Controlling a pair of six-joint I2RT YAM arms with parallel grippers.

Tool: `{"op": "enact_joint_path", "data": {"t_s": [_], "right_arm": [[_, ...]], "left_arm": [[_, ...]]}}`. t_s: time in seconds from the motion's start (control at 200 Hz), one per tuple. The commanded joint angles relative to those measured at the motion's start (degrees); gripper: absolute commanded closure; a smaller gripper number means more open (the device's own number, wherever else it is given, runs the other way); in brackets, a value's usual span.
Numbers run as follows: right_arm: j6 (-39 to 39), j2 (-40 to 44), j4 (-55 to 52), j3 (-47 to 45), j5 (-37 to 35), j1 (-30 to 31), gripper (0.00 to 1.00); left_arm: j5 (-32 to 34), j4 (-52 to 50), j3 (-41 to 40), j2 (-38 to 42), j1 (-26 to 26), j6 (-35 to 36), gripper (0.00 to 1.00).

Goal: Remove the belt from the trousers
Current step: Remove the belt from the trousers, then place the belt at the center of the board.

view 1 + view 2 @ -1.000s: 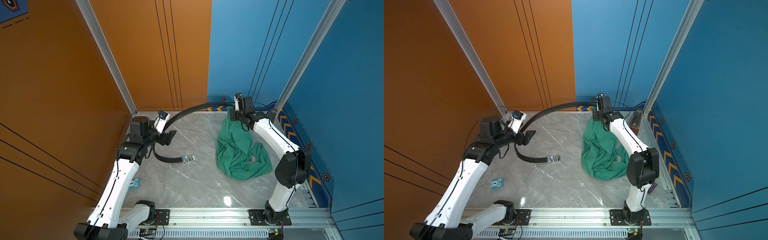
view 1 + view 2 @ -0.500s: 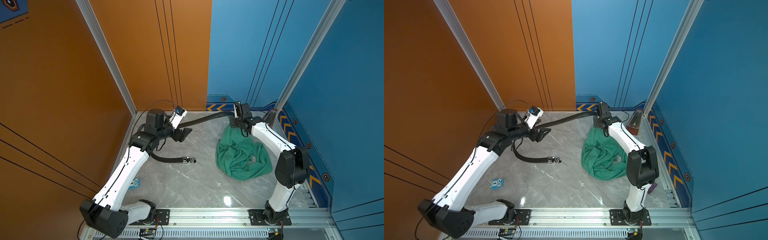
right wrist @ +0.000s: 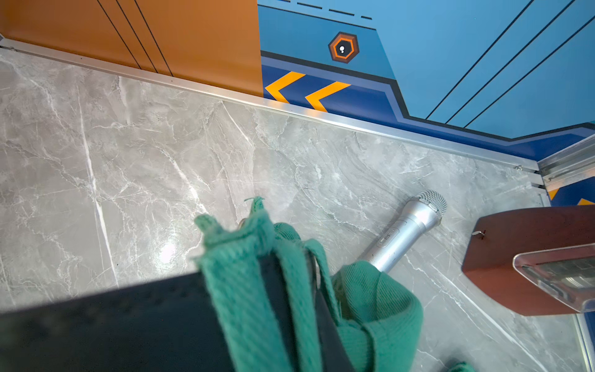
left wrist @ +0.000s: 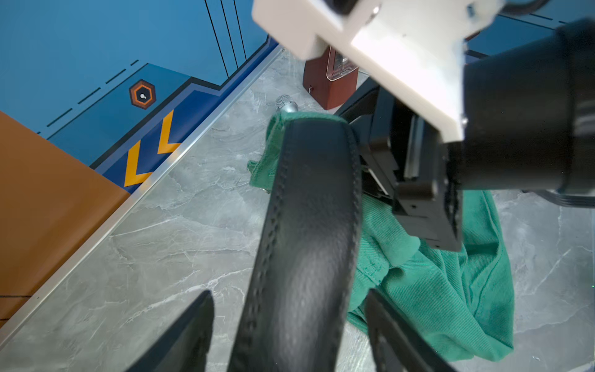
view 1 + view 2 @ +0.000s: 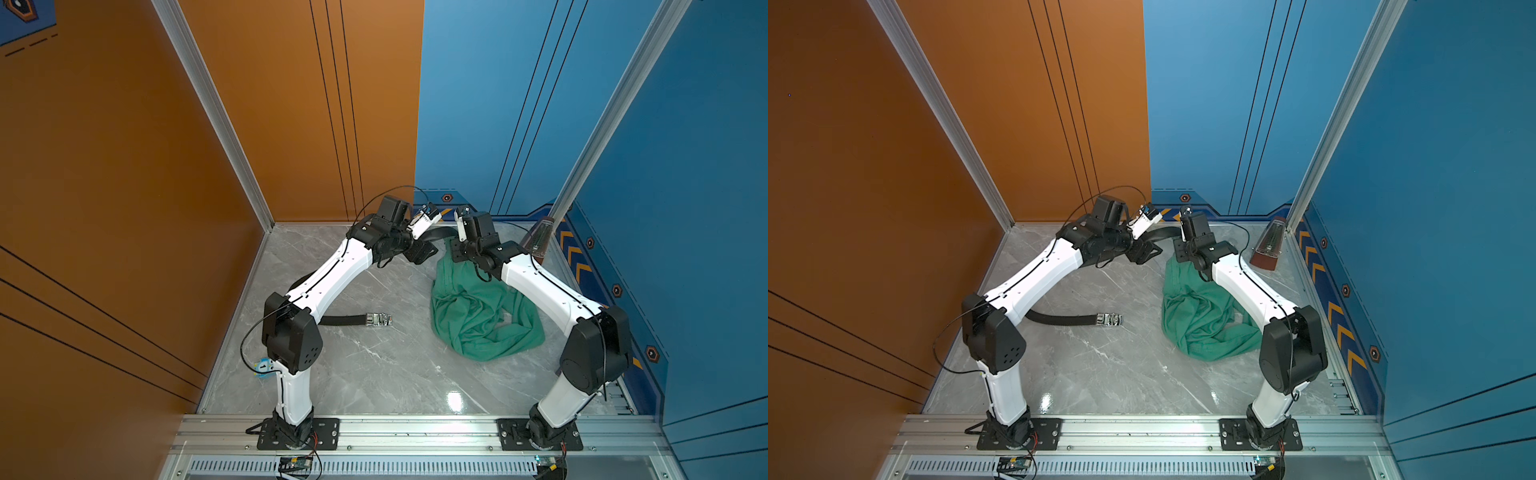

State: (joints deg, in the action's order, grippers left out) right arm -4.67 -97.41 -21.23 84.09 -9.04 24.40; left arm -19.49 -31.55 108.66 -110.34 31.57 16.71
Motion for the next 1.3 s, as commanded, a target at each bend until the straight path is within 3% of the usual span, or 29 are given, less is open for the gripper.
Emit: {"op": "enact_joint_path", "data": {"t_s": [0.0, 0.1, 0.255, 0.315, 0.51, 0.681, 0.741, 0.756, 0.781, 0.956, 1.166, 1.296], "right_arm": [[0.51, 2.48, 3.17, -1.57, 0.22, 0.38, 0.96], [-0.38, 2.37, 3.59, -2.82, -2.22, 0.25, 0.87], [-5.23, 0.08, 3.85, -4.90, -1.40, -2.16, 0.58], [-7.72, -1.39, 3.87, -5.78, -0.77, -3.53, 0.52], [-10.97, -5.66, 2.97, -6.29, 1.55, -5.27, 0.44], [-9.59, -5.32, 2.00, -4.56, 5.08, -3.36, 0.37], [-8.01, -3.75, 1.60, -4.07, 4.94, -1.76, 0.17], [-7.53, -3.17, 1.53, -4.03, 4.80, -1.35, 0.07], [-7.00, -2.26, 1.44, -3.82, 4.54, -0.72, 0.00], [-4.24, 7.67, 1.13, -5.96, -0.78, 1.26, 0.00], [2.08, 23.82, 2.95, -18.81, -14.31, -0.60, 0.00], [2.91, 32.82, 7.28, -32.76, -14.96, -6.97, 0.00]], "left_arm": [[2.12, -2.99, 3.13, -0.51, -0.15, 0.92, 0.65], [4.43, -3.43, 2.12, 1.75, -0.50, 2.63, 1.00], [4.55, -3.43, -0.09, 8.96, -3.29, 4.00, 1.00], [1.84, -3.34, -0.83, 12.00, -5.43, 3.44, 1.00], [-3.22, -3.25, -4.74, 18.33, -11.15, 1.92, 1.00], [-4.01, -3.16, -8.57, 16.33, -11.93, 1.16, 1.00], [-4.02, -3.16, -8.97, 14.24, -11.42, 0.96, 1.00], [-3.82, -3.15, -8.99, 13.66, -11.34, 0.92, 1.00], [-3.32, -3.17, -9.00, 12.79, -11.07, 0.85, 0.92], [2.19, -3.19, -8.80, 11.24, -9.28, 1.03, 0.01], [10.78, -2.11, -13.91, 15.56, -10.06, -0.58, 0.02], [21.92, 8.98, -29.89, 23.55, -11.52, -6.94, 0.02]]}}
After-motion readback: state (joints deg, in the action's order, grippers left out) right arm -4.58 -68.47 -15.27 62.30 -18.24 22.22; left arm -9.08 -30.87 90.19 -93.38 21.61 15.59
